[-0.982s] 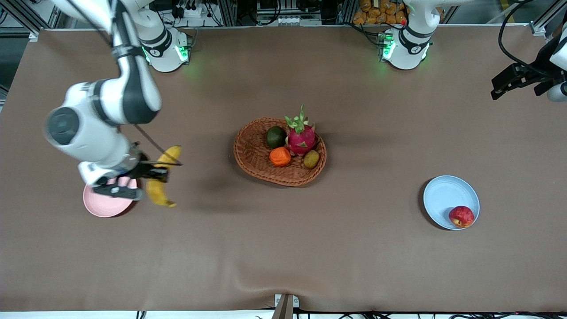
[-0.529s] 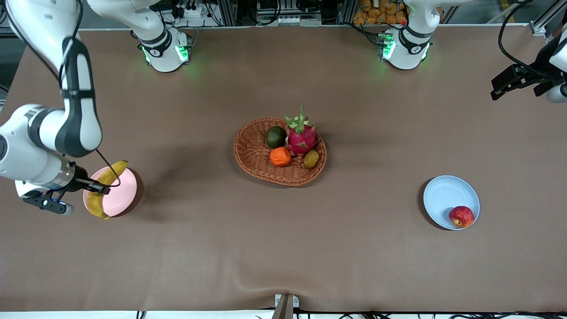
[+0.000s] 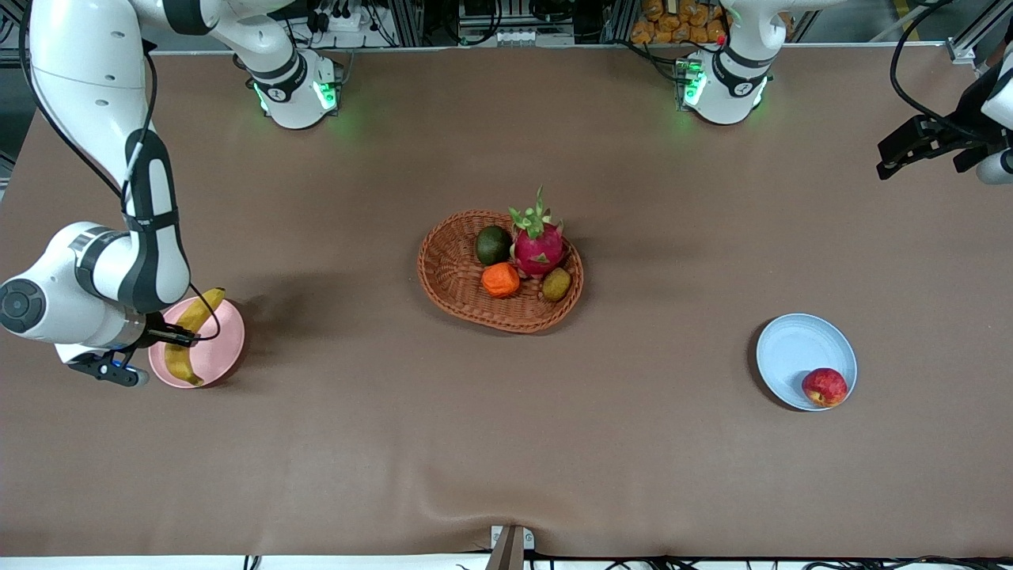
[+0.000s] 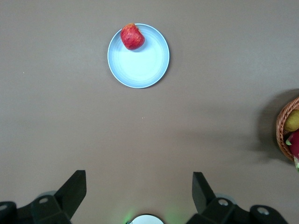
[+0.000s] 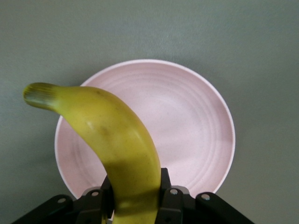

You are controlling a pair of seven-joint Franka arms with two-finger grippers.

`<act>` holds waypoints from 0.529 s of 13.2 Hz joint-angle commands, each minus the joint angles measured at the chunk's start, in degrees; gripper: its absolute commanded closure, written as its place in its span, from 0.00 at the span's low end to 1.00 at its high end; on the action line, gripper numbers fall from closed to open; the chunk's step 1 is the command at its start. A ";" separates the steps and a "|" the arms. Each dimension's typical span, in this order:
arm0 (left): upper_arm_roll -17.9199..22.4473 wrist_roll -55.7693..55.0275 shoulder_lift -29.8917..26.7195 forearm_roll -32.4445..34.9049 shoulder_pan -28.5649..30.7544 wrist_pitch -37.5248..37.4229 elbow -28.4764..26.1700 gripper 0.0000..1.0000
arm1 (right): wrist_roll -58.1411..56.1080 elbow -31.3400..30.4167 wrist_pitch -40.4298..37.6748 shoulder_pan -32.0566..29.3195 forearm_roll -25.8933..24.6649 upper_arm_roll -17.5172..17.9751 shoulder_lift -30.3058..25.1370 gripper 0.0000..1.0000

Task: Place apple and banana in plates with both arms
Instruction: 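Lower the banana onto the pink plate and open the right gripper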

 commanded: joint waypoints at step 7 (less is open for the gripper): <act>0.26 1.25 0.17 -1.09 0.02 -0.54 0.79 0.00 | -2.31 1.26 -2.14 -0.95 0.81 1.56 -3.12 0.00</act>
